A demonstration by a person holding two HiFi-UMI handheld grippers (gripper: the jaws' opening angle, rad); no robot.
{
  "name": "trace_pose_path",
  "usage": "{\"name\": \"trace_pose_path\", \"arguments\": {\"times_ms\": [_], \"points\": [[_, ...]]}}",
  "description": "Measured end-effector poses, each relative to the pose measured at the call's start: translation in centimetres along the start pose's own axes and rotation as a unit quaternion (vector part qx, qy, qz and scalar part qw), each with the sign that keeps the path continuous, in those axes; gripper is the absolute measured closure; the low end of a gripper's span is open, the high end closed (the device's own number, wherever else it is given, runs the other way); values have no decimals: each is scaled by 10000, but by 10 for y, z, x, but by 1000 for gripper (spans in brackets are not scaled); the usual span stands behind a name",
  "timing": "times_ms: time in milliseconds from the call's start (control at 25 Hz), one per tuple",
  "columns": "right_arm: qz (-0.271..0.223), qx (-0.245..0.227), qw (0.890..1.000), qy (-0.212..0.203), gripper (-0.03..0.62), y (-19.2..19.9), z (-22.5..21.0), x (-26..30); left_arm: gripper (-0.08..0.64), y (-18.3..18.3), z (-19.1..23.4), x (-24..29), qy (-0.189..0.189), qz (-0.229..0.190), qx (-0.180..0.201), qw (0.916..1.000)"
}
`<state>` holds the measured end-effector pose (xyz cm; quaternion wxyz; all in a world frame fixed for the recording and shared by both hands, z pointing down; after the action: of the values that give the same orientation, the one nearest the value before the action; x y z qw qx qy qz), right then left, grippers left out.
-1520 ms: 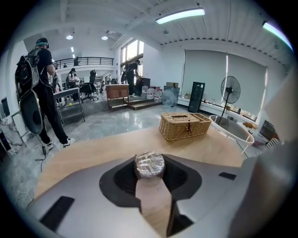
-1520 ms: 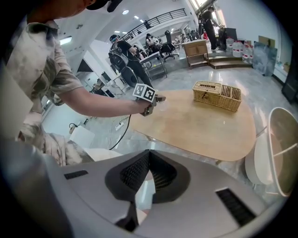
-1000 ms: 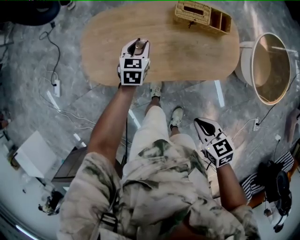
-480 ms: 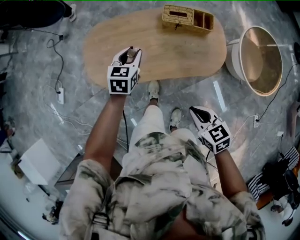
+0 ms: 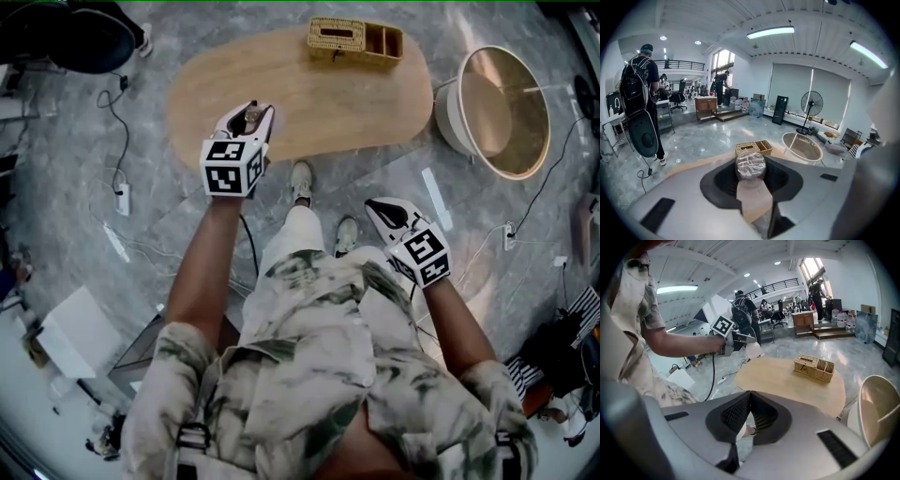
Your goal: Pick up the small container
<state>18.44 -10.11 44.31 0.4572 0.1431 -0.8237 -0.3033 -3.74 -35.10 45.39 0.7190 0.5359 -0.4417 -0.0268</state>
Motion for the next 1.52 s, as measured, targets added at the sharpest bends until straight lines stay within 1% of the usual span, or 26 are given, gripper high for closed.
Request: {"name": "trace_pose_path", "arguments": {"times_ms": [520,960,1520], "points": [[-201,-271,9994,-10,569,6,21,-38,420,-23,-35,-50,-6,-147,84,9999],[-349,-423,9985,-3,571,11,34,-61,420,-26,-58,-78,2,-154,35,9999],[-512,-405,9979,-43,571,24,48,-73,420,-23,-73,-104,-80,-208,-86,9997]]}}
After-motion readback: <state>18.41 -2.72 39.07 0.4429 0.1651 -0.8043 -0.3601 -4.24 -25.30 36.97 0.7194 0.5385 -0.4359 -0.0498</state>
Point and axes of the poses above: the fingertips, and each gripper's own axes: x forward along the fingers, z to its left, y out of its underside, the point moved 9 cm from there along -x, backward along the fingers, and after that the axes turned 7 degrees about x, right-handed, at the moved point
